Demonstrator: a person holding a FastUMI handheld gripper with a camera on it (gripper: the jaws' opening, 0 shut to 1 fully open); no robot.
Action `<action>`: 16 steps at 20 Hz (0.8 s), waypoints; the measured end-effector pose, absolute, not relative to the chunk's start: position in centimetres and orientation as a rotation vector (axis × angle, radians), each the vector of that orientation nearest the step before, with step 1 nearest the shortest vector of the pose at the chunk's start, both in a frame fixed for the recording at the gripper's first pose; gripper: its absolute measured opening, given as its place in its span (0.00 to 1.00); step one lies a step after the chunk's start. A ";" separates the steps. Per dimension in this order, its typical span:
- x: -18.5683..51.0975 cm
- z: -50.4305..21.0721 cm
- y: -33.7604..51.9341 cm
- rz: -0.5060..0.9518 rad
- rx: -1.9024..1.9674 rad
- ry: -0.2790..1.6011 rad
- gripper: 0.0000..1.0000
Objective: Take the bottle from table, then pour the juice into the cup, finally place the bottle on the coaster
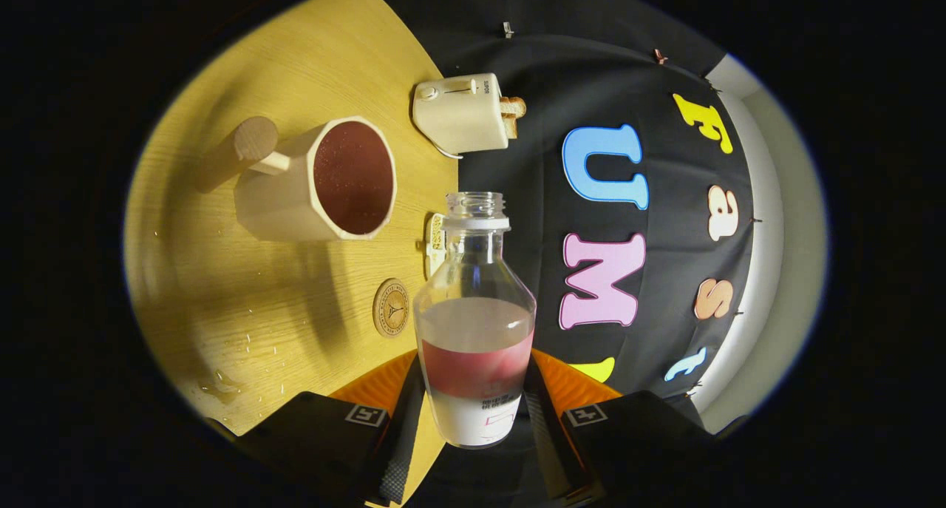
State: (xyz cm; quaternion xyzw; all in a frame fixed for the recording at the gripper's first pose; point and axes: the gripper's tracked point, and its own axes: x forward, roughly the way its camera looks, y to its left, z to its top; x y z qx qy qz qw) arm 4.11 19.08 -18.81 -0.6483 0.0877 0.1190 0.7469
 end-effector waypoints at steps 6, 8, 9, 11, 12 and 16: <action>4.2 -19.2 19.3 0.275 -1.466 0.190 0.72; 4.1 -19.5 19.2 0.279 -1.476 0.195 0.72; 4.2 -19.5 19.2 0.281 -1.481 0.196 0.72; 4.2 -19.5 19.3 0.284 -1.495 0.193 0.72; 4.2 -19.4 19.3 0.283 -1.504 0.188 0.72; 4.1 -19.3 19.5 0.293 -1.537 0.170 0.72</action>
